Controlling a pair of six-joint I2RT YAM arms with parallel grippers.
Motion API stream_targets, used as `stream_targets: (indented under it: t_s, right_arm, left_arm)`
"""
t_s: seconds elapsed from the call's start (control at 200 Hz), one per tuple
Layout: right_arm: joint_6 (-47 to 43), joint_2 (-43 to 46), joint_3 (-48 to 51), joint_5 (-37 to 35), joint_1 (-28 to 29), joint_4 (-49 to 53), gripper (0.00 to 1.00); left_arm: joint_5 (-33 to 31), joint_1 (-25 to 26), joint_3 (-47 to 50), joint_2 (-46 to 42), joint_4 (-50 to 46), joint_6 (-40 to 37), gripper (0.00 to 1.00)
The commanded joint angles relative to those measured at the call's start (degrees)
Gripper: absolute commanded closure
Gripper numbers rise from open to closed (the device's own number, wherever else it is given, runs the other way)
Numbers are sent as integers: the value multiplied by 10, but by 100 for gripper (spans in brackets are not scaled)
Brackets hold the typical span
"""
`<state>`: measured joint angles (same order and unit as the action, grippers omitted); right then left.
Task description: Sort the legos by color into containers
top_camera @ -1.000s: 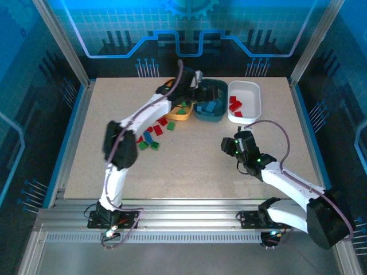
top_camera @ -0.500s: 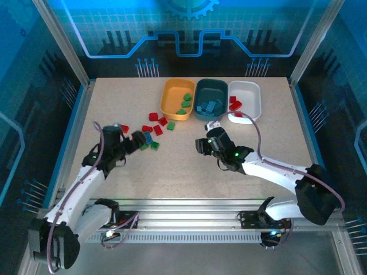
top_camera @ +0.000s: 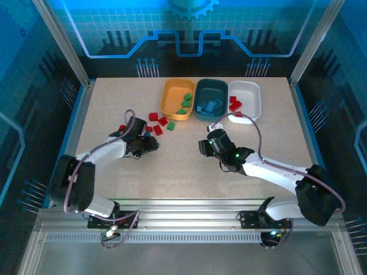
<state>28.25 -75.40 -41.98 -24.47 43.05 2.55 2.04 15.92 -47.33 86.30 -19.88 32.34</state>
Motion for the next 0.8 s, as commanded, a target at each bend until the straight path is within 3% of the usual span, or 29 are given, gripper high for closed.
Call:
stream_targets:
  t_s: [0.0, 0.13, 0.44, 0.595, 0.795]
  right_arm:
    - [8, 23, 14, -10, -7, 5, 40]
    - [13, 29, 18, 2, -18, 5, 39]
    - [19, 33, 20, 12, -26, 6, 39]
    - [20, 29, 19, 15, -28, 5, 39]
    - [21, 28, 19, 12, -30, 6, 39]
  left_arm:
    - [-36, 8, -33, 46, -3, -28, 41]
    - [-61, 8, -52, 75, -2, -37, 34]
    - [-40, 19, -103, 138, 4, -56, 33]
    - [-47, 40, -117, 150, -4, -54, 39]
    - [-69, 60, -129, 160, -26, -48, 59]
